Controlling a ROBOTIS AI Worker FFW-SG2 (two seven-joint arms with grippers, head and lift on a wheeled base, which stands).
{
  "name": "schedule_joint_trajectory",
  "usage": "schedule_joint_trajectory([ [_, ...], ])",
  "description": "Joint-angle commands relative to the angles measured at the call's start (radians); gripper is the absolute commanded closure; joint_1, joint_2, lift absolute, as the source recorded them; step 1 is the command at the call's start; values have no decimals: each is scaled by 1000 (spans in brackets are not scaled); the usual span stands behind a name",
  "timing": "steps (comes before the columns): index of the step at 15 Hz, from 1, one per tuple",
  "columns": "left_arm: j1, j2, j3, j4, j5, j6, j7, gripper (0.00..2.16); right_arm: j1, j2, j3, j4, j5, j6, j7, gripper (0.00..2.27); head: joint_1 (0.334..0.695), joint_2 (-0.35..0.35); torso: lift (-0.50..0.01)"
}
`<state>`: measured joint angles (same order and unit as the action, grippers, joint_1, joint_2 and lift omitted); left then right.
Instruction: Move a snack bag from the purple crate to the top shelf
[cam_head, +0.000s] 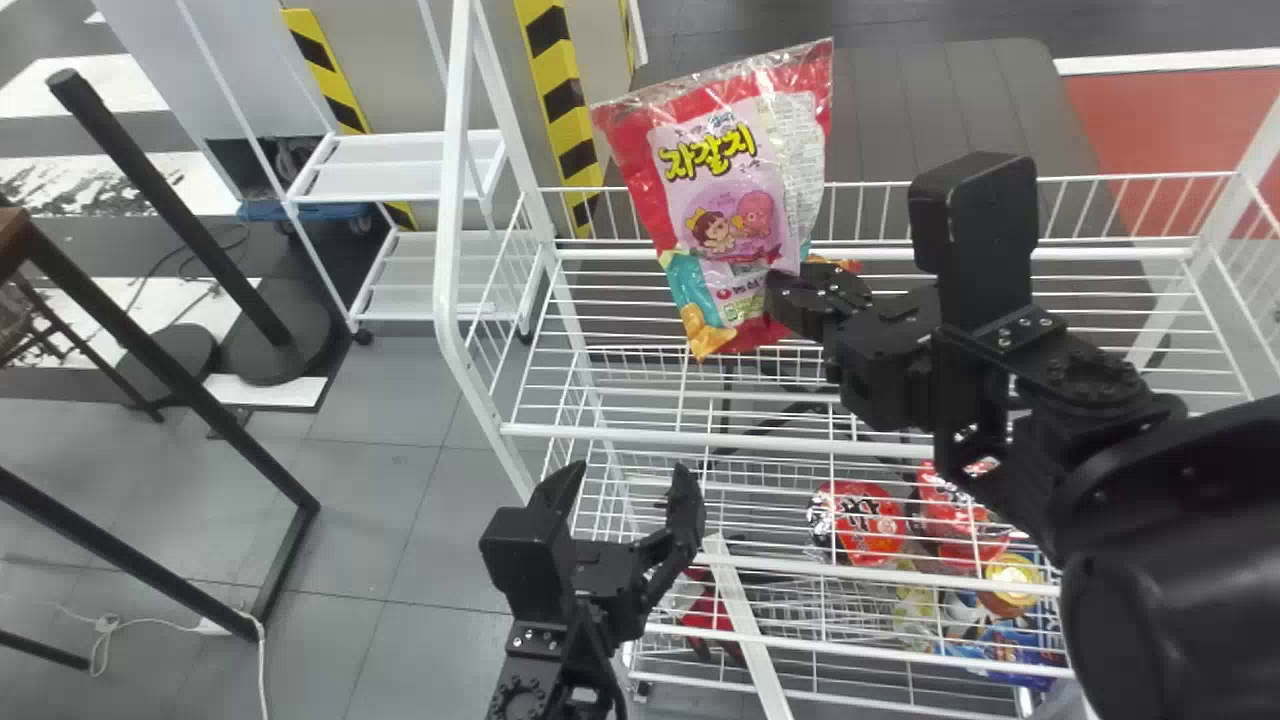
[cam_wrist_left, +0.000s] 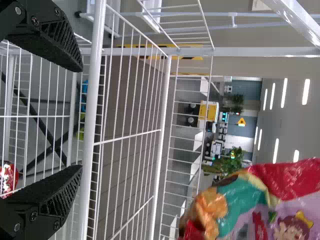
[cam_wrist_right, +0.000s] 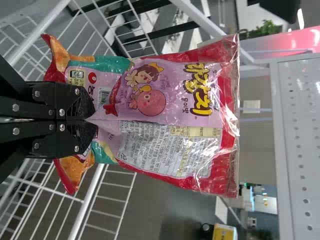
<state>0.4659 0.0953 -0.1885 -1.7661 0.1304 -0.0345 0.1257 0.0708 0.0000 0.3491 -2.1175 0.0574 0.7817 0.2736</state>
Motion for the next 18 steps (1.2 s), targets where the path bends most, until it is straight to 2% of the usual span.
schedule_joint_trajectory([
  [1,-1,0,1,5,0,-9,0,137,-2,1,-4,99,-73,-135,-4,1639,695,208,0],
  [6,-1,1,1,11,0,-12,2,134,-29,1,14,343,-149,-503,-48,1639,695,230,0],
  [8,-3,1,1,17,0,-12,2,137,-66,1,17,449,-248,-604,-57,1639,695,236,0],
  [10,-7,1,3,30,0,-12,2,137,-105,1,47,536,-275,-678,-100,1639,695,237,0],
  [15,-13,1,6,63,5,-74,0,137,-186,1,97,712,-286,-746,-152,1639,695,238,0],
  [18,-24,1,6,93,8,-92,-3,137,-235,1,114,817,-335,-810,-185,1639,695,246,0],
])
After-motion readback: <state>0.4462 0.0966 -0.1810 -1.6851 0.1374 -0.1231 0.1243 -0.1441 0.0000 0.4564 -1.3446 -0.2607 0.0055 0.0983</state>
